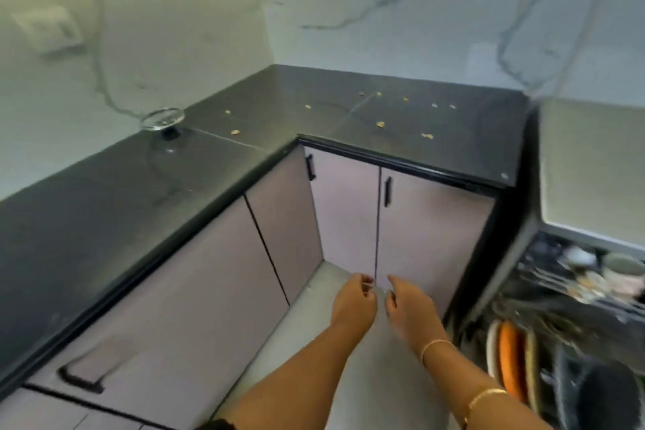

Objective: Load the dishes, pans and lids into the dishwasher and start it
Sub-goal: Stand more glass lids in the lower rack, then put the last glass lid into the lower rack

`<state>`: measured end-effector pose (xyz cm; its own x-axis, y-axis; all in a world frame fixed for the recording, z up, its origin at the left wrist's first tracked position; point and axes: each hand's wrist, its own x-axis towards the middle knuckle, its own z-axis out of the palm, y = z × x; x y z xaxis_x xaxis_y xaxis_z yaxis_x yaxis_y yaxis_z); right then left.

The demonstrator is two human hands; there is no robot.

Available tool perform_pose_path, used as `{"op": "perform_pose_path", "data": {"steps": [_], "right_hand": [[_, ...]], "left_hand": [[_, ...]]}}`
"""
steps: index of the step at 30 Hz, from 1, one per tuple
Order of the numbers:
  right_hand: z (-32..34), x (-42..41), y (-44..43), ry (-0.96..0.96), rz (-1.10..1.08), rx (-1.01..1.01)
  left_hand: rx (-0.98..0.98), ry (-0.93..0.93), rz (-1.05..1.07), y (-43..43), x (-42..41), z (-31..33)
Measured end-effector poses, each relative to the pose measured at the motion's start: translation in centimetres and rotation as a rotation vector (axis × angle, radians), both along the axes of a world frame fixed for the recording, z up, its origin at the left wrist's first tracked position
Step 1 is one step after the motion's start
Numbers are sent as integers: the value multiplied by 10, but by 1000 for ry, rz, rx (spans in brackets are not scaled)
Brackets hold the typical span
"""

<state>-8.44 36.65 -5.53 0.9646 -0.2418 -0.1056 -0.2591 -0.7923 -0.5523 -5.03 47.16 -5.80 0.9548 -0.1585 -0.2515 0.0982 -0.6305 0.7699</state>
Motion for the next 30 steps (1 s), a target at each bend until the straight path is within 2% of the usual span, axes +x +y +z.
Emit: {"op": "perform_pose_path", "data": {"steps": [4, 10, 17, 26, 30], "right_hand": [[28, 79, 68, -93, 68, -62], [57, 179, 168, -215, 193, 9], [83, 259, 234, -318, 347, 99], [83, 421, 289, -297, 491, 152], [80, 515, 318, -193, 584, 170]], "left_hand": [[-25, -115, 61, 72, 71, 36], [-34, -255, 224, 185, 152, 83], [-106, -294, 464, 257, 213, 95], [-91, -295, 593, 299, 346, 89], [-78, -248, 681, 324, 421, 88]]}}
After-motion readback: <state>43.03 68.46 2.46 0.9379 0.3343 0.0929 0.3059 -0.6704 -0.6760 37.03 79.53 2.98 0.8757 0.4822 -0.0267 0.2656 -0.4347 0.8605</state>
